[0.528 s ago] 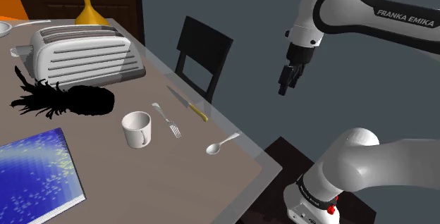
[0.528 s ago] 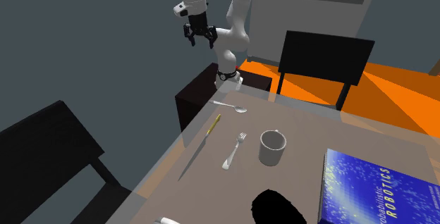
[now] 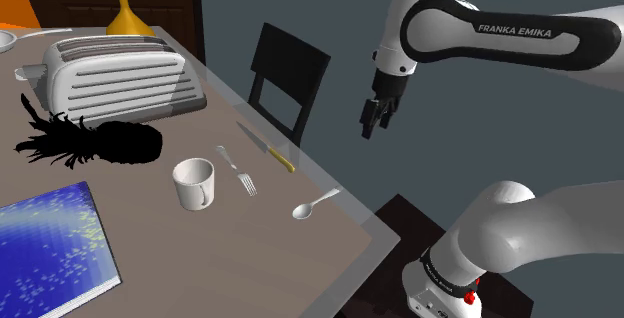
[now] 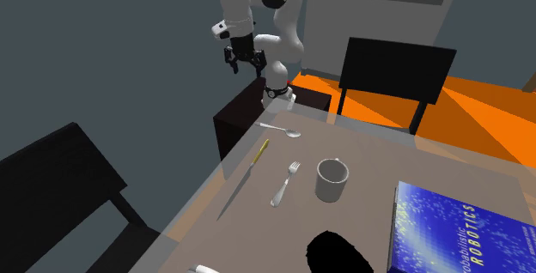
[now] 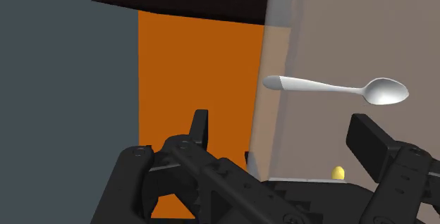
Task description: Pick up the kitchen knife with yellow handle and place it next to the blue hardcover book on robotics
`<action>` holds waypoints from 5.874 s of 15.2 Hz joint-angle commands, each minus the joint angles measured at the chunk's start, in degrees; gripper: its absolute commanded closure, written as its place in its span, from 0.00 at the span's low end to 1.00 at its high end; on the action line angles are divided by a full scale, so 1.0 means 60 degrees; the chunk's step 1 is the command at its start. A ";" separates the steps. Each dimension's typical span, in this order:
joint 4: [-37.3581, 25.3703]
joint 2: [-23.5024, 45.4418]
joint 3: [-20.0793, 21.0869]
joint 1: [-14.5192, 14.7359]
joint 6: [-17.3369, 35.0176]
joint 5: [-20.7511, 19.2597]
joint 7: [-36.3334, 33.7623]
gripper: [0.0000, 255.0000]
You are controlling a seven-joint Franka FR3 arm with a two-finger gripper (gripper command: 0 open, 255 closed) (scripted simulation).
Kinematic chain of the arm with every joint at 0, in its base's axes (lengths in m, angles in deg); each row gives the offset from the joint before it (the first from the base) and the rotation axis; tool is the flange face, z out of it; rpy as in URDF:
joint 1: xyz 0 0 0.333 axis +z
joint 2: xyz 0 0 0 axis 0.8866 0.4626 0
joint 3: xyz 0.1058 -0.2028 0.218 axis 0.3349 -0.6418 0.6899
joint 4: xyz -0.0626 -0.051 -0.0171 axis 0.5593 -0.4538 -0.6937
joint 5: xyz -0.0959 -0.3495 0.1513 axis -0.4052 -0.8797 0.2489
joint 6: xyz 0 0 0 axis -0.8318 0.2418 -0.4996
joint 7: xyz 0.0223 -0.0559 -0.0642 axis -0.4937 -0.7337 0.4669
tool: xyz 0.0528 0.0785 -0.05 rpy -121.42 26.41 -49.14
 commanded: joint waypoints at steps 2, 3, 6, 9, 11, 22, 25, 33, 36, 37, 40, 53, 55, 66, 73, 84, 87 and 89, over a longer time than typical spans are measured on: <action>-0.0188 0.0873 0.0319 0.0090 0.0831 0.0154 -0.0378 0.00; -0.0281 0.1187 0.0419 0.0114 0.1095 0.0185 -0.0499 0.00; -0.0639 0.2163 0.0704 0.0174 0.1839 0.0225 -0.0870 0.00; -0.1114 0.3178 0.0968 0.0220 0.2501 0.0184 -0.1256 0.00; -0.1493 0.3871 0.1130 0.0247 0.2891 0.0107 -0.1525 0.00; -0.4482 0.7815 0.1597 0.0624 0.4172 -0.0898 -0.3097 0.00; -0.5587 0.8923 0.1581 0.0833 0.4245 -0.1235 -0.3479 0.00; -0.5398 0.9500 0.1520 0.0911 0.5012 -0.1402 -0.3609 0.00; -0.5372 0.9536 0.1515 0.0914 0.5073 -0.1412 -0.3616 0.00; -0.5372 0.9536 0.1515 0.0914 0.5073 -0.1412 -0.3616 0.00; -0.5372 0.9536 0.1515 0.0914 0.5073 -0.1412 -0.3616 0.00; -0.5455 0.9404 0.1532 0.0902 0.4862 -0.1374 -0.3592 1.00; -0.5552 0.9282 0.1546 0.0892 0.4646 -0.1339 -0.3571 1.00; -0.6227 0.8719 0.1606 0.0854 0.3422 -0.1176 -0.3472 1.00; -0.6803 0.8473 0.1630 0.0846 0.2607 -0.1104 -0.3429 1.00; -0.5579 0.7520 0.2358 0.1837 0.2888 -0.0968 -0.5142 1.00; -0.5344 0.7369 0.2627 0.2186 0.2975 -0.0949 -0.5759 1.00; -0.5244 0.7313 0.2808 0.2427 0.3019 -0.0947 -0.6184 1.00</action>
